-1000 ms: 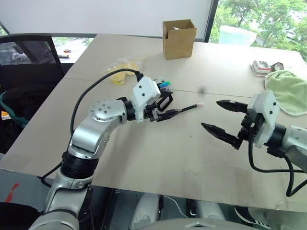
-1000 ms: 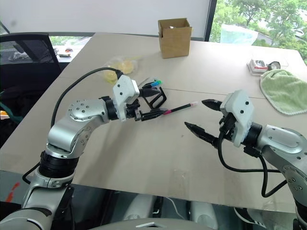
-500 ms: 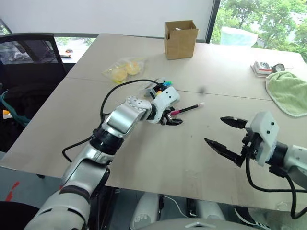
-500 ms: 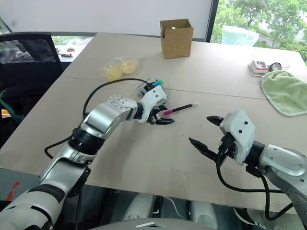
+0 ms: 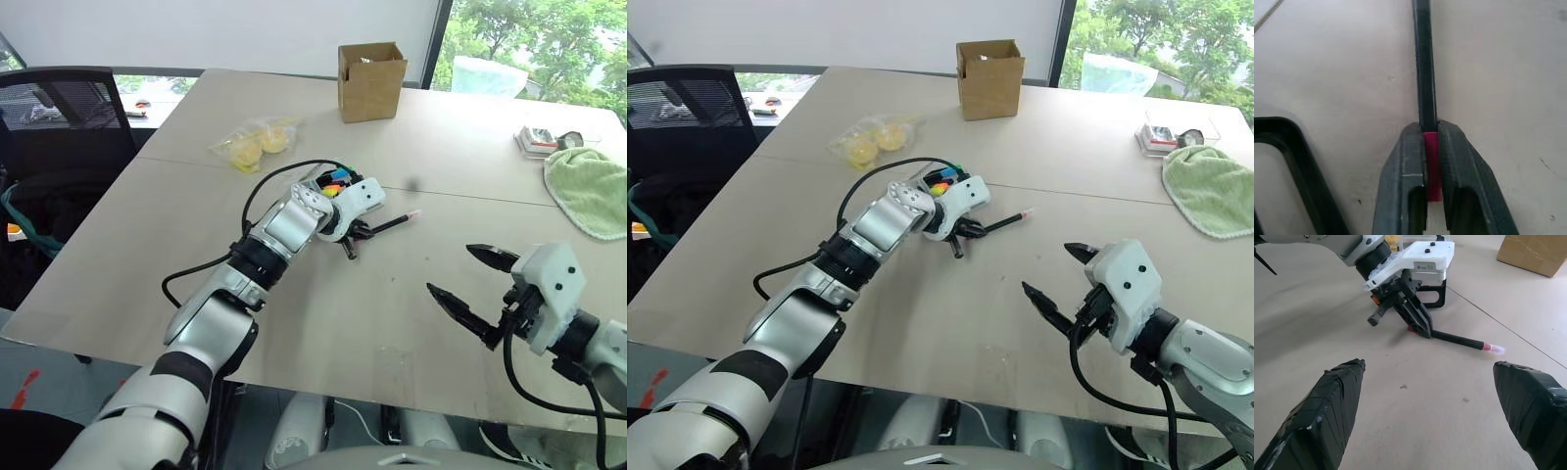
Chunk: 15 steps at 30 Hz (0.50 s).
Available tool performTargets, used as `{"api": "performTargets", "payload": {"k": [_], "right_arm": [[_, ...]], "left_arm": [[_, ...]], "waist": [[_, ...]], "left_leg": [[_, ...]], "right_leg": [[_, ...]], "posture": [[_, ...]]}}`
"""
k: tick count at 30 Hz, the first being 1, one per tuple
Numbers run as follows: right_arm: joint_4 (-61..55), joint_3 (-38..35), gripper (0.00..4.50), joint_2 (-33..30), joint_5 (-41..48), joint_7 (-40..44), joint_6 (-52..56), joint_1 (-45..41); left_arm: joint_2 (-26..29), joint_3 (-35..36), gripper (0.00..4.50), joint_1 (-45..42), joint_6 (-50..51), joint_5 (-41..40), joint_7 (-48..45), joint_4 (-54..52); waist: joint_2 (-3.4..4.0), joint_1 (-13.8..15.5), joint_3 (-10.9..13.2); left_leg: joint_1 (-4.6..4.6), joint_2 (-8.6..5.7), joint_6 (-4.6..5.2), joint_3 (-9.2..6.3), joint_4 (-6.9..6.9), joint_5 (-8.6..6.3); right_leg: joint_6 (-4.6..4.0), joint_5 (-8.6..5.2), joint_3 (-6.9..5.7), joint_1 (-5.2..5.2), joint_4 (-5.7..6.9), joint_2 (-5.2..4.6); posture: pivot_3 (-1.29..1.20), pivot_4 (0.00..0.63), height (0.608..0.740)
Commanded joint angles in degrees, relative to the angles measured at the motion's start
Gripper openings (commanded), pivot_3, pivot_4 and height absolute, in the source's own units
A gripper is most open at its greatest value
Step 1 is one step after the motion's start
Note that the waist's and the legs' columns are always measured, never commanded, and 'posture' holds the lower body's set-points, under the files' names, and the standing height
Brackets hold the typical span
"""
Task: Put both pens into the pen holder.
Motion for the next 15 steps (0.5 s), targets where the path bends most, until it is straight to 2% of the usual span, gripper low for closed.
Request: {"api": "performTargets", "payload": {"k": [1,6,10,12,13,14,15], "right_arm": [[-1.8,0.2,4.5,-1.1,0.5,-1.4,-3.1,0.8],[-1.8,1.0,4.5,-1.4,0.3,-1.1,-3.8,1.2],[-1.8,1.0,4.5,-1.3,1.0,0.3,-3.5,1.2],[-1.8,0.9,4.5,-1.5,1.1,1.4,-3.4,1.7],[-1.8,0.7,4.5,-2.5,0.7,3.2,-4.2,3.1],[-1.8,0.5,4.5,-3.4,0.4,4.8,-4.9,4.5],[-1.8,0.1,4.5,-4.3,0.1,6.2,-5.4,6.2]], "left_arm": [[4.7,1.2,0.06,2.2,-0.4,-2.7,-7.4,-11.9],[16.8,1.4,0.06,10.1,1.8,-6.3,-16.5,-28.4],[23.6,0.1,0.06,13.4,3.7,-4.8,-18.2,-33.2],[25.4,-0.4,0.97,14.3,2.9,-3.8,-18.6,-33.7],[25.5,-0.6,1.32,14.3,2.1,-2.9,-17.9,-33.7],[25.2,-0.8,1.93,14.1,1.6,-2.3,-17.3,-33.6],[24.4,-0.9,2.31,13.6,1.2,-1.8,-16.7,-33.3]], "waist": [[0.0,-0.3,0.0],[0.05,-0.7,0.0],[0.05,0.0,0.0],[0.04,0.1,0.0],[0.04,0.2,0.0],[0.04,0.3,0.0],[0.03,0.4,0.0]], "left_leg": [[0.0,0.0,0.0,0.02,0.0,0.0],[0.08,0.08,-0.02,0.03,-0.04,0.0],[0.07,0.08,-0.01,0.02,0.02,0.0],[0.06,0.06,0.0,0.01,0.07,0.0],[0.08,0.04,0.0,0.01,0.08,-0.01],[0.08,0.01,0.01,0.01,0.09,-0.01],[0.06,-0.01,0.02,-0.01,0.1,-0.01]], "right_leg": [[0.0,0.0,0.03,0.0,0.0,-0.04],[-0.02,-0.01,0.08,-0.01,0.02,-0.04],[-0.02,-0.01,0.05,0.02,0.01,-0.02],[-0.01,-0.01,0.04,0.07,-0.04,0.0],[-0.01,-0.01,0.04,0.09,-0.04,0.0],[0.0,-0.01,0.04,0.1,-0.04,0.0],[0.0,-0.01,0.01,0.11,-0.05,0.04]], "posture": [[0.0,0.15,0.74],[0.0,0.15,0.74],[0.0,0.15,0.74],[0.0,0.15,0.74],[0.0,0.15,0.74],[0.0,0.15,0.74],[0.0,0.15,0.74]]}}
